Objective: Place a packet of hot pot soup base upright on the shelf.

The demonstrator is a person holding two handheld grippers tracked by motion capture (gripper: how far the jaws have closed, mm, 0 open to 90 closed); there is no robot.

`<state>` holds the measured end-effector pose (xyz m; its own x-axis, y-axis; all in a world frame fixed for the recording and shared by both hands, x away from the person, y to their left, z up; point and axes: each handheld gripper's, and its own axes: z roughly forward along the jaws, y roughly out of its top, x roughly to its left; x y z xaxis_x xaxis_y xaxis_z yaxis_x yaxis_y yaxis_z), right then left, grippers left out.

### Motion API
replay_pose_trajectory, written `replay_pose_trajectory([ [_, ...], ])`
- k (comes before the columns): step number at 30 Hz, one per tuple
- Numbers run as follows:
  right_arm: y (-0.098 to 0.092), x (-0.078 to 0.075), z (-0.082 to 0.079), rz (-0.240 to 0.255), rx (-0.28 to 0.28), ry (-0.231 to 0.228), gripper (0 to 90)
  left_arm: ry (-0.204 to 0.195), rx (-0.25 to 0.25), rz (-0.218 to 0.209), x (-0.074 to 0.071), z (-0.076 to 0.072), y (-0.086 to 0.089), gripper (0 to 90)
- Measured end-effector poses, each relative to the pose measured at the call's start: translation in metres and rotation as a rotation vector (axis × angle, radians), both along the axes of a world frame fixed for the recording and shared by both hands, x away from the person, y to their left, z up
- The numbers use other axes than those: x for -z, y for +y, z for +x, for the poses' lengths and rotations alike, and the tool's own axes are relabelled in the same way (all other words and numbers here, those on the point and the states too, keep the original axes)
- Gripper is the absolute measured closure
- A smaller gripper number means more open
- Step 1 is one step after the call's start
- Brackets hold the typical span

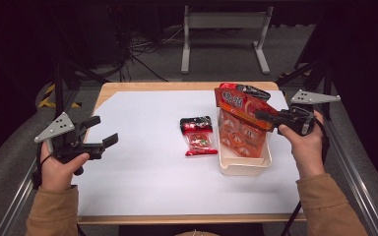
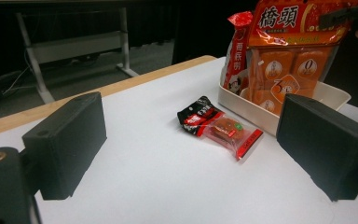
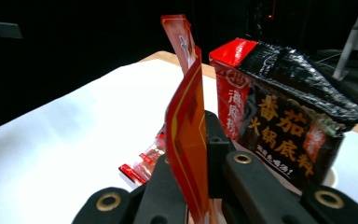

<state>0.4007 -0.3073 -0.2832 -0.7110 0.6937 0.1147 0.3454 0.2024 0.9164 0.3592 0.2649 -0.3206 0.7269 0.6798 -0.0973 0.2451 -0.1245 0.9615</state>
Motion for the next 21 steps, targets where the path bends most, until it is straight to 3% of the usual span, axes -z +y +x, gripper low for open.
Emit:
replay_pose_trajectory([
  [14, -0.001, 0.009, -0.006, -0.018, 0.005, 0.011, 89.8, 0.011, 0.011, -0.010, 0.002, 0.002, -0.003, 8.0],
  [21, -0.010, 0.016, -0.010, 0.001, 0.026, 0.023, 89.8, 0.013, 0.006, -0.014, 0.004, 0.004, -0.007, 7.8],
])
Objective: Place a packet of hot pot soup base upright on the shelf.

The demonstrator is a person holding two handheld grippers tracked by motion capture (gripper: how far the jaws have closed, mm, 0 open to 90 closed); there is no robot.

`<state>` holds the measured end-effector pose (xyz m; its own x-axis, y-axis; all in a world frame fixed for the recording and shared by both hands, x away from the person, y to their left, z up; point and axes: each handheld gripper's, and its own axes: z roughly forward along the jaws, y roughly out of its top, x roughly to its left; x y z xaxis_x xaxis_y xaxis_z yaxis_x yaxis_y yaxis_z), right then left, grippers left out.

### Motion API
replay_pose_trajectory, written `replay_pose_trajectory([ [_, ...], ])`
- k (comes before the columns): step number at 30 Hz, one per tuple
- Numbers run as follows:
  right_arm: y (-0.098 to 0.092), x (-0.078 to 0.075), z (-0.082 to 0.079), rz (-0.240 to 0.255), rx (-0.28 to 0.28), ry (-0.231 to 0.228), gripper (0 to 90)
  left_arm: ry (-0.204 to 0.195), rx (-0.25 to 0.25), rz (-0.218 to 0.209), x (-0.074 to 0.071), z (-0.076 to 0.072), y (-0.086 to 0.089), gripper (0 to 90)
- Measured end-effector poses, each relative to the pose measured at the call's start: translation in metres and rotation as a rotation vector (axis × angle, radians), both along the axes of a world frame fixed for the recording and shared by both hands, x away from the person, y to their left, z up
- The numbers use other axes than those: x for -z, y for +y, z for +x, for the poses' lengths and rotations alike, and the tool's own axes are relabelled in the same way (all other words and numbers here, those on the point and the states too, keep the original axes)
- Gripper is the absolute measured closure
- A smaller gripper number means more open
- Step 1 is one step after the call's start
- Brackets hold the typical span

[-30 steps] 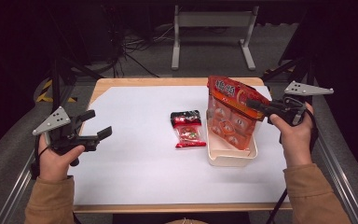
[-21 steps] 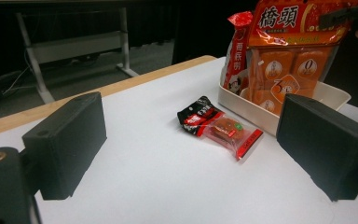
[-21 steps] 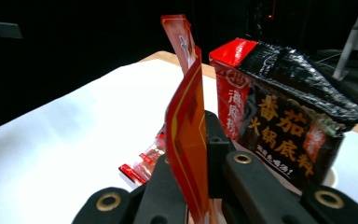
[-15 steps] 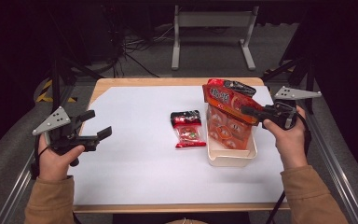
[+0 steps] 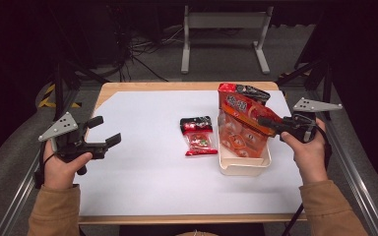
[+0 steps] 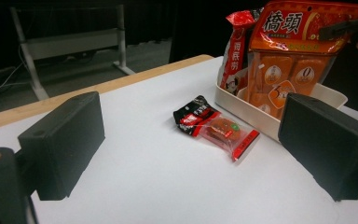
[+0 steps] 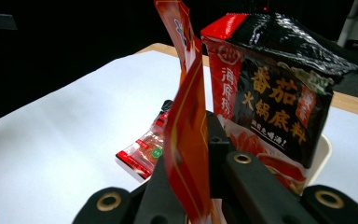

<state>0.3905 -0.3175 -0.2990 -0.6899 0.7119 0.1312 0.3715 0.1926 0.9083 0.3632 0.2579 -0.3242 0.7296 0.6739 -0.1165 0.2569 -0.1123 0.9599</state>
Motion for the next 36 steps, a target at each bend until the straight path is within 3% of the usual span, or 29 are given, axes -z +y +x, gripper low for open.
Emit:
replay_pose_trajectory([
  [6, -0.004, 0.003, -0.003, 0.008, 0.009, 0.007, 89.8, 0.006, 0.011, -0.002, 0.002, 0.002, -0.006, 11.7],
  [10, -0.003, 0.003, -0.005, 0.007, 0.016, 0.005, 87.5, 0.011, 0.014, 0.006, 0.004, 0.007, -0.010, 8.7],
  [13, -0.003, 0.005, -0.006, -0.016, 0.027, 0.006, 81.5, 0.020, 0.012, 0.015, 0.005, 0.011, -0.011, 6.7],
  [25, -0.014, 0.000, -0.015, 0.037, 0.086, -0.077, 51.5, 0.056, 0.027, 0.034, 0.010, 0.019, -0.019, 5.6],
  [36, -0.034, -0.006, -0.032, 0.048, 0.097, -0.093, 44.1, 0.084, 0.037, 0.047, 0.015, 0.025, -0.026, 5.7],
])
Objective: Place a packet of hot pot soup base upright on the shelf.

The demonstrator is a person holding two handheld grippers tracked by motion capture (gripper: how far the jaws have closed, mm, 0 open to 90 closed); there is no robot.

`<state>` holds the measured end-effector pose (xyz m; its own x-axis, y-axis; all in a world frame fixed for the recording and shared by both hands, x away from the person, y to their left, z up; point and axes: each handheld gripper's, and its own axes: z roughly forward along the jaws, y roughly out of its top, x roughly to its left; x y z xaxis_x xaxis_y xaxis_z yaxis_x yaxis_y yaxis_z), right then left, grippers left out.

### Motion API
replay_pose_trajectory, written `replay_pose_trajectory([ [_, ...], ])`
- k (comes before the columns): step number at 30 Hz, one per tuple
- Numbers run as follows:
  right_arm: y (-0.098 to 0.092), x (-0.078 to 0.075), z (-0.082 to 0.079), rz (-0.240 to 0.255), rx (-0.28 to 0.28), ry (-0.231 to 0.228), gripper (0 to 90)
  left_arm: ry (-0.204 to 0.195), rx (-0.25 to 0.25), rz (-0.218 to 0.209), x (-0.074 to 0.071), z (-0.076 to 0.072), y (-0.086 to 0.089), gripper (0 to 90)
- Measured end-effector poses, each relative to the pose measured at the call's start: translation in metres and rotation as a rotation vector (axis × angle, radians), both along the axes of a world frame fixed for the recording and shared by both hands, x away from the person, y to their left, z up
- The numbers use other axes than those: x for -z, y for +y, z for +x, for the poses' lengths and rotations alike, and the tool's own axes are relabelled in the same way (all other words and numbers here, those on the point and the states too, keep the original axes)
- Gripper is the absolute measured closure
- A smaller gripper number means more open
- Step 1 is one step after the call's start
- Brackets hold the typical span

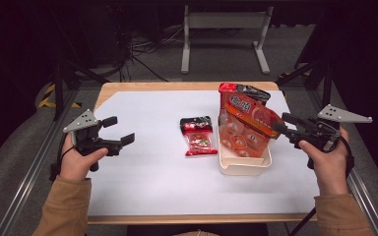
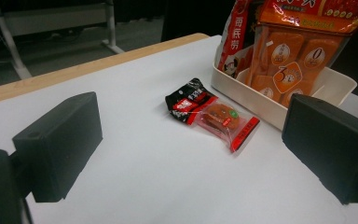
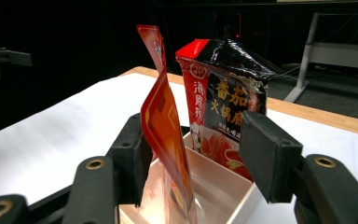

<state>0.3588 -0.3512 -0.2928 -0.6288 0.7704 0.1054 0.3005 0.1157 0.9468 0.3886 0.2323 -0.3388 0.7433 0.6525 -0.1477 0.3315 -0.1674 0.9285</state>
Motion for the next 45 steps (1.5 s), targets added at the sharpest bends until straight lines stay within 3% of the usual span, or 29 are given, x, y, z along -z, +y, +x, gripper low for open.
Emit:
replay_pose_trajectory([
  [9, -0.017, -0.001, -0.019, -0.030, 0.020, -0.019, 43.0, 0.021, -0.009, 0.011, 0.003, 0.007, -0.012, 7.0],
  [14, -0.031, 0.007, -0.024, -0.038, 0.075, -0.018, 43.3, 0.015, -0.002, 0.020, 0.003, 0.008, -0.020, 7.7],
  [21, -0.029, 0.026, -0.018, -0.085, 0.108, -0.002, 42.6, 0.021, -0.003, 0.025, 0.003, 0.010, -0.033, 9.9],
  [23, -0.029, 0.033, -0.016, -0.065, 0.121, -0.008, 42.8, 0.021, 0.005, 0.026, 0.003, 0.012, -0.037, 10.6],
  [26, -0.029, 0.040, -0.011, -0.079, 0.130, 0.014, 42.6, 0.024, 0.010, 0.033, 0.003, 0.015, -0.042, 10.9],
  [30, -0.029, 0.050, -0.005, -0.089, 0.139, 0.028, 41.6, 0.030, 0.030, 0.045, 0.005, 0.026, -0.055, 9.4],
  [38, -0.030, 0.057, -0.002, -0.096, 0.139, 0.045, 40.9, 0.094, 0.045, 0.020, 0.015, 0.051, -0.080, 7.3],
  [40, -0.030, 0.059, -0.001, -0.100, 0.139, 0.047, 40.9, 0.096, 0.045, 0.032, 0.016, 0.053, -0.081, 8.3],
  [41, -0.030, 0.060, -0.001, -0.101, 0.138, 0.052, 40.9, 0.085, 0.032, 0.095, 0.017, 0.057, -0.087, 7.4],
  [42, -0.030, 0.060, 0.000, -0.100, 0.137, 0.053, 40.9, 0.068, 0.022, 0.115, 0.018, 0.059, -0.091, 7.0],
  [45, -0.031, 0.062, 0.001, -0.097, 0.134, 0.058, 42.5, 0.053, -0.001, 0.123, 0.020, 0.063, -0.095, 8.7],
])
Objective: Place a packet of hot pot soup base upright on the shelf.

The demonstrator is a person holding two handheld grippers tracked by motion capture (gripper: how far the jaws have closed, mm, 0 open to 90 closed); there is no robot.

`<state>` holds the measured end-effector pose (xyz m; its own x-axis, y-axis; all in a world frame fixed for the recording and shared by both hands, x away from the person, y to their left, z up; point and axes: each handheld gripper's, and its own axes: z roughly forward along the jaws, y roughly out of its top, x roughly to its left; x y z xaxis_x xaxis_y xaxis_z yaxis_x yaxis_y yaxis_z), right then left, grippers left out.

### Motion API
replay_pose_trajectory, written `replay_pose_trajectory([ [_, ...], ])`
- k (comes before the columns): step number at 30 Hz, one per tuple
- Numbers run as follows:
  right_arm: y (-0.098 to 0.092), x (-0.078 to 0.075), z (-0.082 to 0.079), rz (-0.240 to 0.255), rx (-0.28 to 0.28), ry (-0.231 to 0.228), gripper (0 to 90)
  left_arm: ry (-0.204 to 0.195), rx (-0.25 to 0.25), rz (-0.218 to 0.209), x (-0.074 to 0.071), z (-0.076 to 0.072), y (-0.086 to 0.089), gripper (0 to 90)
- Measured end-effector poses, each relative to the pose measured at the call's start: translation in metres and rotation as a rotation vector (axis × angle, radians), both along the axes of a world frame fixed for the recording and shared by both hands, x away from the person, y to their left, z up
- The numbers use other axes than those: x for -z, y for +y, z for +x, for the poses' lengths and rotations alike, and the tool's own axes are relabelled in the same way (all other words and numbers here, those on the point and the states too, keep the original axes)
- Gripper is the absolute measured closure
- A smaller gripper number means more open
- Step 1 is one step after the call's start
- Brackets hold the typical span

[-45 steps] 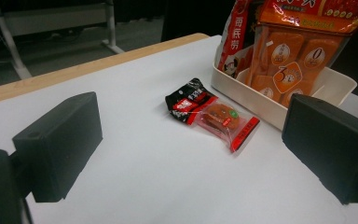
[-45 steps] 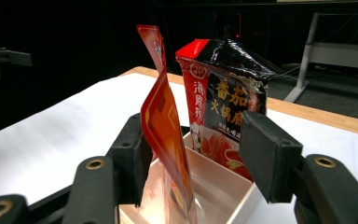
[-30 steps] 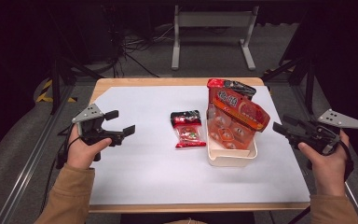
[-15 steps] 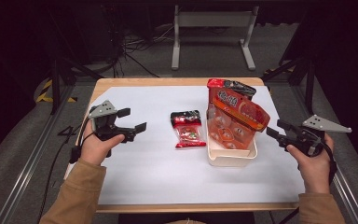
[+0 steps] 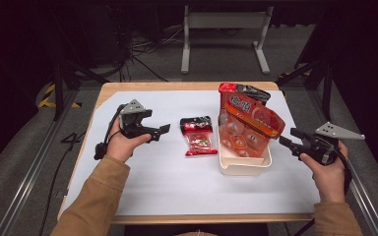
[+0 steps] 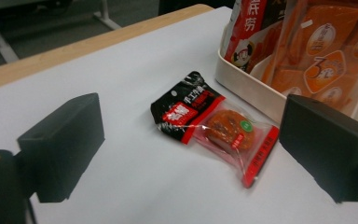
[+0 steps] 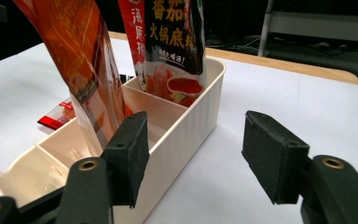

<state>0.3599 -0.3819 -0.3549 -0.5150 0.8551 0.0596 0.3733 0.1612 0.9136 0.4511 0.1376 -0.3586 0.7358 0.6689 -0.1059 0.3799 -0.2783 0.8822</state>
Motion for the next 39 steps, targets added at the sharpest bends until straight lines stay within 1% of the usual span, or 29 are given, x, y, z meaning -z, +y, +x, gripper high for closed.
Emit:
replay_pose_trajectory([
  [1, 0.000, 0.002, 0.001, 0.013, -0.012, 0.012, 43.7, 0.005, 0.010, -0.006, 0.003, 0.005, -0.003, 12.9],
  [2, 0.000, 0.002, 0.001, 0.013, -0.012, 0.012, 43.7, 0.005, 0.010, -0.006, 0.003, 0.005, -0.003, 13.0],
  [4, -0.001, 0.005, 0.002, 0.025, -0.014, 0.014, 45.5, 0.024, 0.025, -0.005, 0.007, 0.010, -0.007, 13.9],
  [5, -0.001, 0.006, 0.003, 0.031, -0.013, 0.013, 46.5, 0.018, 0.037, -0.007, 0.010, 0.013, -0.009, 18.3],
  [6, -0.002, 0.007, 0.003, 0.032, -0.010, 0.008, 47.1, 0.026, 0.040, -0.010, 0.011, 0.014, -0.010, 22.2],
  [8, -0.002, 0.008, 0.003, 0.034, -0.004, 0.006, 48.6, 0.024, 0.044, -0.007, 0.012, 0.016, -0.012, 24.8],
  [9, -0.002, 0.009, 0.003, 0.028, -0.001, 0.007, 48.9, 0.032, 0.050, -0.012, 0.015, 0.020, -0.015, 25.7],
  [10, -0.002, 0.010, 0.003, 0.026, 0.002, 0.008, 49.2, 0.029, 0.052, -0.001, 0.016, 0.022, -0.016, 27.1],
  [12, -0.001, 0.012, 0.004, 0.011, 0.005, 0.016, 49.0, 0.028, 0.055, 0.002, 0.017, 0.024, -0.018, 32.1],
  [14, 0.000, 0.015, 0.005, -0.016, 0.009, 0.024, 48.9, 0.025, 0.068, 0.030, 0.023, 0.029, -0.026, 34.9],
  [15, 0.000, 0.016, 0.005, -0.022, 0.008, 0.027, 48.9, 0.023, 0.069, 0.030, 0.024, 0.031, -0.027, 35.0],
  [16, 0.000, 0.017, 0.005, -0.023, 0.006, 0.029, 48.8, 0.029, 0.069, 0.008, 0.026, 0.033, -0.029, 35.0],
  [18, 0.000, 0.018, 0.006, -0.019, 0.007, 0.031, 48.4, 0.035, 0.066, -0.005, 0.029, 0.038, -0.031, 35.3],
  [21, -0.001, 0.019, 0.006, -0.017, 0.007, 0.031, 48.3, 0.034, 0.054, -0.004, 0.033, 0.046, -0.034, 37.4],
  [22, -0.002, 0.020, 0.006, -0.016, 0.007, 0.029, 48.2, 0.033, 0.044, 0.011, 0.035, 0.049, -0.036, 37.4],
  [23, -0.002, 0.020, 0.006, -0.014, 0.009, 0.032, 48.1, 0.021, 0.040, 0.023, 0.035, 0.051, -0.036, 37.4],
  [24, -0.002, 0.020, 0.006, -0.010, 0.011, 0.035, 48.0, 0.022, 0.030, 0.028, 0.037, 0.053, -0.037, 37.0],
  [26, -0.003, 0.021, 0.006, -0.007, 0.015, 0.036, 47.9, 0.053, 0.032, 0.026, 0.039, 0.059, -0.040, 35.0],
  [28, -0.004, 0.022, 0.006, -0.007, 0.017, 0.036, 47.9, 0.050, 0.027, 0.021, 0.042, 0.062, -0.041, 33.3],
  [30, -0.004, 0.023, 0.006, -0.007, 0.017, 0.040, 47.9, 0.057, 0.026, 0.012, 0.046, 0.066, -0.042, 32.5],
  [31, -0.004, 0.024, 0.006, -0.012, 0.016, 0.040, 47.9, 0.064, 0.022, 0.019, 0.049, 0.068, -0.043, 31.3],
  [32, -0.004, 0.024, 0.006, -0.008, 0.017, 0.043, 47.9, 0.077, 0.017, 0.021, 0.052, 0.070, -0.043, 30.1],
  [35, -0.006, 0.025, 0.008, -0.005, 0.018, 0.047, 47.9, 0.112, 0.011, 0.004, 0.057, 0.074, -0.045, 28.0],
  [36, -0.006, 0.025, 0.008, -0.005, 0.018, 0.048, 47.9, 0.109, 0.015, 0.005, 0.058, 0.075, -0.045, 28.7],
  [38, -0.006, 0.026, 0.009, -0.005, 0.019, 0.052, 47.9, 0.141, 0.022, 0.014, 0.059, 0.078, -0.047, 27.1],
  [39, -0.006, 0.026, 0.009, -0.006, 0.018, 0.053, 47.9, 0.146, 0.029, 0.014, 0.059, 0.080, -0.049, 25.6],
])
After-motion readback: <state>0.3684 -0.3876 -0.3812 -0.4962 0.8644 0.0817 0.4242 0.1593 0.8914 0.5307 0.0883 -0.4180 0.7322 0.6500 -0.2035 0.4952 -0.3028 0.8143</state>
